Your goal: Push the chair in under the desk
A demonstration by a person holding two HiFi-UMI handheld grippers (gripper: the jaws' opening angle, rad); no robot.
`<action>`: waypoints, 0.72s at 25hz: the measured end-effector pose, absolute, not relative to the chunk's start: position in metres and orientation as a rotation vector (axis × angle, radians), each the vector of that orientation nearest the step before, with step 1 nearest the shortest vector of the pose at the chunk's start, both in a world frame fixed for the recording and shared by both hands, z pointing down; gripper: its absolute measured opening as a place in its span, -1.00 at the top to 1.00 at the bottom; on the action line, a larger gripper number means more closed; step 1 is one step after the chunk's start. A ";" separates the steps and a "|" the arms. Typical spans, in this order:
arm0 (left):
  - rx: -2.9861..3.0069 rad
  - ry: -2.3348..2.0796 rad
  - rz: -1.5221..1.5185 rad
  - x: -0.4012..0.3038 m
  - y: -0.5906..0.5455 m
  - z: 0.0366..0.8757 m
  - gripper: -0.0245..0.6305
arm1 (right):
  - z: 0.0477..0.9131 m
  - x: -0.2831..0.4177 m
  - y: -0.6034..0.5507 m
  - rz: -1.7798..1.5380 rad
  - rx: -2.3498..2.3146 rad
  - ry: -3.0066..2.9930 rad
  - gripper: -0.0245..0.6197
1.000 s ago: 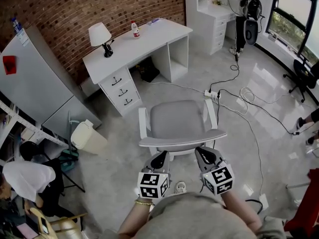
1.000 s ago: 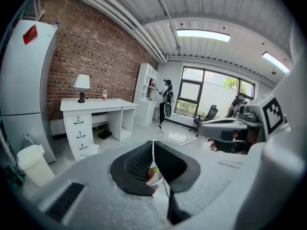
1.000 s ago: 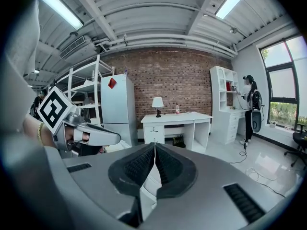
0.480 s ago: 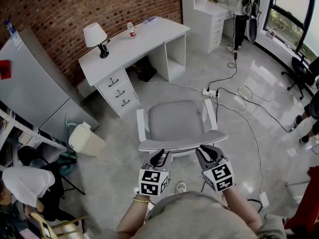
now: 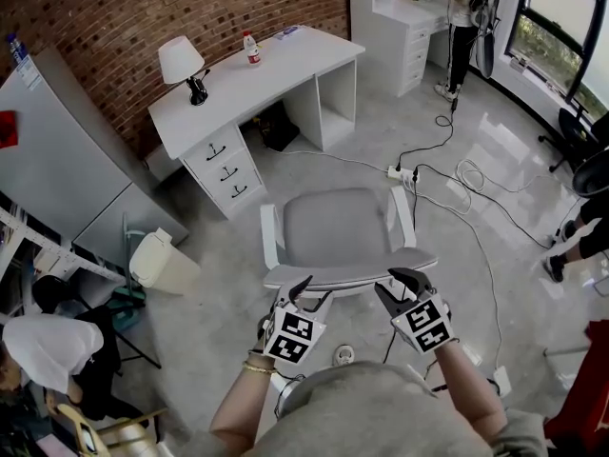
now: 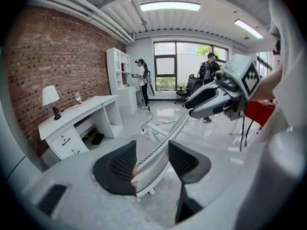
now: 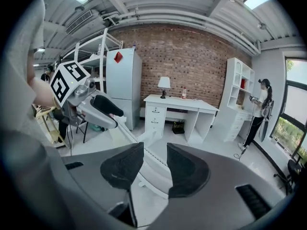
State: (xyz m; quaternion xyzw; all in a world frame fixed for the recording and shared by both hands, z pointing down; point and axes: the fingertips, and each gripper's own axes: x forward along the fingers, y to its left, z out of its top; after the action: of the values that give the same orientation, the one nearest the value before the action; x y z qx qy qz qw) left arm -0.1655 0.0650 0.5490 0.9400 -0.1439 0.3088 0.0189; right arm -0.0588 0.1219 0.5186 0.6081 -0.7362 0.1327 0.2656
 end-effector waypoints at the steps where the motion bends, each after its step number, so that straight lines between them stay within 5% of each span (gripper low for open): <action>1: 2.936 -0.420 0.996 -0.164 0.064 0.550 0.31 | 0.522 -0.058 0.122 0.346 1.599 -1.981 0.52; 18: 3.098 -0.026 1.549 -0.149 0.060 0.587 0.31 | 0.572 -0.048 0.123 0.070 0.995 -1.762 0.52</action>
State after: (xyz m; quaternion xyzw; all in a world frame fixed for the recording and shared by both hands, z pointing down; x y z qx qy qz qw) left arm -0.1485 0.0602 0.5865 0.8828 -0.0074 0.4416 -0.1603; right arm -0.0483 0.1230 0.5722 0.4166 -0.7382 0.0294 0.5298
